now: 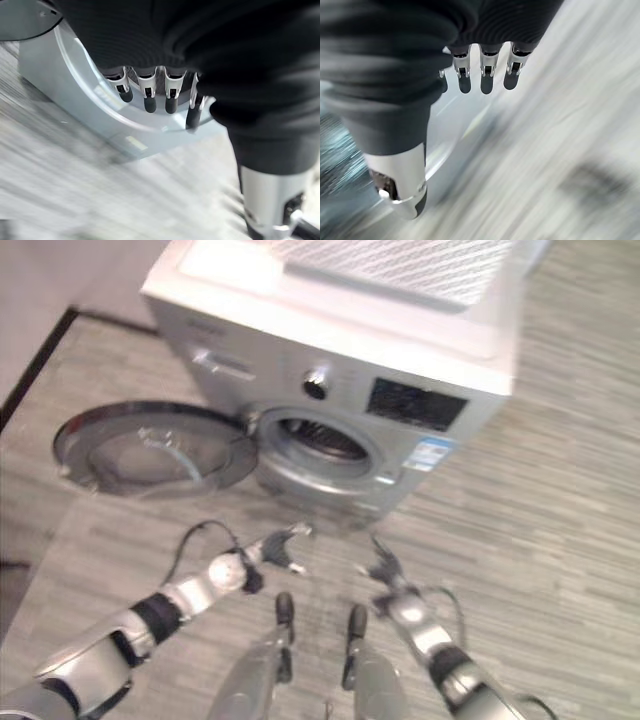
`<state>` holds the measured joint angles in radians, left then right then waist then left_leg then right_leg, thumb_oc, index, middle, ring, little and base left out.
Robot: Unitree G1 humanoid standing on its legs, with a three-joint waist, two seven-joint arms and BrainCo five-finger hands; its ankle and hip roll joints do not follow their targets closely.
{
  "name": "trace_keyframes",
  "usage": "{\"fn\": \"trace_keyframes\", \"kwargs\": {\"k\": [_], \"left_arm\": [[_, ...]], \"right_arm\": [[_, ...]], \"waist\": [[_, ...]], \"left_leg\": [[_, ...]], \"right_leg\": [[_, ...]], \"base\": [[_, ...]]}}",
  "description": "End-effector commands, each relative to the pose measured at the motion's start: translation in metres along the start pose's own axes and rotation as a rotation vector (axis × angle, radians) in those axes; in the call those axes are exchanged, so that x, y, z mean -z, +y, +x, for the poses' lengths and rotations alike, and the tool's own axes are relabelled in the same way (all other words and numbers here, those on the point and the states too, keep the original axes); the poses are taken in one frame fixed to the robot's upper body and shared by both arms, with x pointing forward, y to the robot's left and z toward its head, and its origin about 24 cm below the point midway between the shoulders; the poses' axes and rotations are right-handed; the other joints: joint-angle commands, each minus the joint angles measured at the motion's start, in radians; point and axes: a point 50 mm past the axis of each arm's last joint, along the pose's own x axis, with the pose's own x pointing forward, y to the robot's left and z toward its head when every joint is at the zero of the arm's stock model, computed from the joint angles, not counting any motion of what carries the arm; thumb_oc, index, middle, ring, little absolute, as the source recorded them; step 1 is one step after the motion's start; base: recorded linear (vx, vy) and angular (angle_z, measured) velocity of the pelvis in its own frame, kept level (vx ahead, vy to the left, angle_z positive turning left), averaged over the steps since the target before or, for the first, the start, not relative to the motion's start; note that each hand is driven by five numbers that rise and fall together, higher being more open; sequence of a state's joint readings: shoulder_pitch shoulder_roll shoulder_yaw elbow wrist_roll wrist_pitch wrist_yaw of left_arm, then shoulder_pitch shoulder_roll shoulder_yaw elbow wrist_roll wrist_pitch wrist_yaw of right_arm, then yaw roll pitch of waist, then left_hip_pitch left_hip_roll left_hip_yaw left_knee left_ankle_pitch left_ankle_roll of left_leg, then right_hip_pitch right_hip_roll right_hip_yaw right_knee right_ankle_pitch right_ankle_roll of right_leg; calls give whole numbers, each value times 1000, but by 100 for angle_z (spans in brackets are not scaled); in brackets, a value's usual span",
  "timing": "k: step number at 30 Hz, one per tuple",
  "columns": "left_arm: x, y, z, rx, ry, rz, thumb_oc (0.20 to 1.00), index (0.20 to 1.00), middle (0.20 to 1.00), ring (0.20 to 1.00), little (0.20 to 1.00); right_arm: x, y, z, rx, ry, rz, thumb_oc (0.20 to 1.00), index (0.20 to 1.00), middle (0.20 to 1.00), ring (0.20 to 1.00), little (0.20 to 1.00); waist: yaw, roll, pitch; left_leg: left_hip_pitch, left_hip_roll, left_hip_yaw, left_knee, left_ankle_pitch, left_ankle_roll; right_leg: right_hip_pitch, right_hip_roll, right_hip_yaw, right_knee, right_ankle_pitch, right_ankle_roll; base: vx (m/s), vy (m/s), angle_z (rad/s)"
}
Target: Grab the laundry basket,head to the washer,open it,put in the laundry and shut it.
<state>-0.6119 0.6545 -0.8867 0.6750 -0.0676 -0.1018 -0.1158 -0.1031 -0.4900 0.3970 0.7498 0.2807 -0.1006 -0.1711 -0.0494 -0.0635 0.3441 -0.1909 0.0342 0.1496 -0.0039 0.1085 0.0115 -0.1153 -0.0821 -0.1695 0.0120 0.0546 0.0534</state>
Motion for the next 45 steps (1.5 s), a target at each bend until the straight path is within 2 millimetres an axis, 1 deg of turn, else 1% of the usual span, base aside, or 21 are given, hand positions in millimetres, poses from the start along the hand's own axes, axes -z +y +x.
{"fn": "trace_keyframes", "kwargs": {"k": [1,7,12,13,14,15,20,21,23,28,29,31,34,36,37,39,40,42,43,44,45], "left_arm": [[27,-15,-5,45,98,-59,1000,1000,1000,1000,1000],[82,-11,-19,-76,407,-47,1000,1000,1000,1000,1000],[95,23,-27,-319,532,-112,1000,1000,1000,1000,1000],[102,36,-37,-476,557,-210,1000,1000,1000,1000,1000],[102,36,-37,-476,557,-210,1000,1000,1000,1000,1000],[114,38,-49,-549,601,-247,1000,1000,1000,1000,1000],[117,27,-51,-588,604,-273,1000,1000,1000,1000,1000],[114,17,-46,-573,594,-270,1000,1000,1000,1000,1000],[114,9,-45,-554,591,-266,1000,1000,1000,1000,1000],[112,4,-43,-542,566,-268,1000,1000,1000,1000,1000],[112,4,-43,-542,566,-268,1000,1000,1000,1000,1000],[115,4,-45,-534,583,-264,1000,1000,1000,1000,1000],[121,2,-49,-502,614,-257,1000,1000,1000,1000,1000],[122,0,-49,-496,617,-264,1000,1000,1000,1000,1000],[123,-10,-48,-448,629,-271,1000,1000,1000,1000,1000],[124,-17,-47,-426,631,-276,1000,1000,1000,1000,1000],[126,-30,-49,-388,639,-301,1000,1000,1000,1000,1000],[127,-38,-50,-366,645,-314,1000,1000,1000,1000,1000],[129,-43,-51,-353,650,-318,1000,1000,1000,1000,1000],[128,-43,-51,-342,643,-313,1000,1000,1000,1000,1000],[127,-40,-50,-343,636,-310,1000,1000,1000,1000,1000]], "right_arm": [[-37,1,8,-43,-142,16,1000,1000,1000,1000,1000],[-4,-22,-8,43,-65,72,1000,1000,1000,1000,1000],[-12,-32,-10,162,-119,191,1000,1000,1000,1000,1000],[-32,-51,-7,297,-193,272,1000,1000,1000,1000,1000],[-32,-51,-7,297,-193,272,1000,1000,1000,1000,1000],[-59,-83,-13,470,-322,352,1000,1000,1000,1000,1000],[-84,-148,-39,773,-453,282,1000,1000,1000,1000,1000],[-99,-187,-63,959,-540,254,1000,1000,1000,1000,1000],[-124,-219,-89,1118,-658,217,1000,1000,1000,1000,1000],[-171,-263,-141,1346,-791,-78,1000,1000,1000,1000,1000],[-171,-263,-141,1346,-791,-78,1000,1000,1000,1000,1000],[-219,-268,-169,1300,-1003,-102,1000,1000,1000,1000,1000],[-256,-267,-167,1162,-1049,-171,1000,1000,1000,1000,1000],[-264,-269,-164,1122,-1035,-180,1000,1000,1000,1000,1000],[-264,-278,-156,1014,-928,-232,1000,1000,1000,1000,1000],[-267,-281,-156,982,-896,-265,1000,1000,1000,1000,1000],[-264,-290,-157,948,-820,-312,1000,1000,1000,1000,1000],[-268,-295,-156,939,-788,-332,1000,1000,1000,1000,1000],[-273,-293,-153,911,-767,-373,1000,1000,1000,1000,1000],[-281,-298,-157,891,-734,-431,1000,1000,1000,1000,1000],[-283,-299,-158,887,-728,-440,1000,1000,1000,1000,1000]], "waist": [[3,-9,-17],[-37,-23,-50],[-56,-44,-67],[-58,-48,-75],[-58,-48,-75],[-64,-48,-97],[-71,-27,-125],[-89,-14,-129],[-101,0,-141],[-111,24,-163],[-111,24,-163],[-129,4,-164],[-113,-30,-160],[-115,-39,-161],[-121,-81,-205],[-128,-83,-219],[-145,-84,-246],[-145,-84,-257],[-149,-84,-271],[-155,-101,-278],[-163,-115,-279]], "left_leg": [[-16,42,20,121,-220,17],[61,20,77,33,-199,30],[70,3,107,-5,-169,39],[82,-3,117,-14,-173,45],[82,-3,117,-15,-173,45],[117,-15,132,-36,-183,53],[184,-46,108,-45,-204,73],[217,-63,65,-35,-215,90],[248,-76,31,-31,-229,100],[260,-68,-20,-4,-258,96],[260,-68,-20,-4,-258,96],[280,-65,-76,47,-308,77],[323,-56,-100,89,-357,56],[343,-50,-118,90,-365,49],[392,-41,-162,70,-387,23],[413,-20,-178,61,-385,9],[439,31,-202,65,-360,-19],[448,62,-204,77,-344,-35],[444,95,-203,103,-306,-54],[382,145,-184,224,-217,-75],[344,161,-167,287,-204,-72]], "right_leg": [[-8,-63,44,56,-81,93],[-25,-76,72,95,-69,113],[-51,-85,77,93,-53,101],[-58,-87,82,102,-49,105],[-58,-87,82,102,-49,105],[-58,-92,100,121,-46,116],[-61,-113,116,266,-55,117],[-85,-99,166,427,-12,105],[-119,-73,215,532,9,97],[-161,-63,233,431,-14,89],[-161,-63,233,431,-14,89],[-164,-54,280,145,21,117],[-176,-75,244,17,66,142],[-167,-77,227,7,70,144],[-109,-71,244,7,80,141],[-107,-58,247,33,75,138],[-109,-19,238,91,45,121],[-100,-1,215,115,22,106],[-85,17,194,122,3,93],[-42,36,156,118,-31,66],[-23,35,143,109,-34,57]], "base": [[58,98,-12],[53,111,-32],[-19,57,-22],[-72,51,-15],[63,170,-22],[98,167,-30],[111,136,-19],[198,154,15],[194,85,74],[124,-34,62],[182,-121,-6],[295,-208,24],[301,-222,53],[334,-260,80],[446,-340,101],[415,-332,106],[259,-223,98],[302,-297,90],[387,-509,69],[311,-487,39],[279,-521,58]]}}
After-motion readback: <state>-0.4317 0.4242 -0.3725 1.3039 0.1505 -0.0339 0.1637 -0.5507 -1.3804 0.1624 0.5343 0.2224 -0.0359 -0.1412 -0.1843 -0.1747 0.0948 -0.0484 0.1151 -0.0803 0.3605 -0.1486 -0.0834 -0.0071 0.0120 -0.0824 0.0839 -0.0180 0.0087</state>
